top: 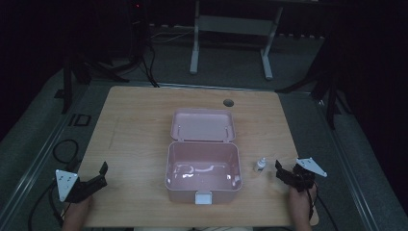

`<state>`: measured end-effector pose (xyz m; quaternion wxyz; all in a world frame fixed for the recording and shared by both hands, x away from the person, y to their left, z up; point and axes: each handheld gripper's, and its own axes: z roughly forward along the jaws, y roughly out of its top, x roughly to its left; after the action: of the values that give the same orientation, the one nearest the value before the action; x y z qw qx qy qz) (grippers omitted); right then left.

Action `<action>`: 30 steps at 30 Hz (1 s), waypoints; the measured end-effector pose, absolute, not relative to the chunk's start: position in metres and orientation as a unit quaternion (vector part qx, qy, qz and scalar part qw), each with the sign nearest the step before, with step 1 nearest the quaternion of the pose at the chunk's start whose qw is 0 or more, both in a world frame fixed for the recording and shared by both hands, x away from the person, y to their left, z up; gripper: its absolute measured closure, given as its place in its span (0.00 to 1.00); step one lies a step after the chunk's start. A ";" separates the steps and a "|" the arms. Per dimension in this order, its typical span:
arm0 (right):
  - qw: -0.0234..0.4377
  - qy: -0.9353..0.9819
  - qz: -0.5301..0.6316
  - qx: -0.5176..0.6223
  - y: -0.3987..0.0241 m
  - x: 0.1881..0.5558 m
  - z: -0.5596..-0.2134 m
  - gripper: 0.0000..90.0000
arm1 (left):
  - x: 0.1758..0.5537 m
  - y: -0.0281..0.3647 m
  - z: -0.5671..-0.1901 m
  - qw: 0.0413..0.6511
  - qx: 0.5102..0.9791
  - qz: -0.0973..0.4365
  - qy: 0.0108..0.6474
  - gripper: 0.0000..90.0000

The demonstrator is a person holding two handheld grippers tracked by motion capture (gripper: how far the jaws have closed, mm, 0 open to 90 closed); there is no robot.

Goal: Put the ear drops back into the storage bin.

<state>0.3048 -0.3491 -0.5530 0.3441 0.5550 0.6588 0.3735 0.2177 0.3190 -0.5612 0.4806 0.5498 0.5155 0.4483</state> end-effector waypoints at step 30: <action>0.165 0.820 0.179 0.518 -0.335 0.322 -0.521 0.15 | 0.218 0.320 -0.561 0.487 0.550 0.440 0.516 0.02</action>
<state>0.3221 -0.3352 -0.5215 0.1646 0.5184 0.8197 0.1794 0.2179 0.3195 -0.5611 0.4875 0.5504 0.5160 0.4395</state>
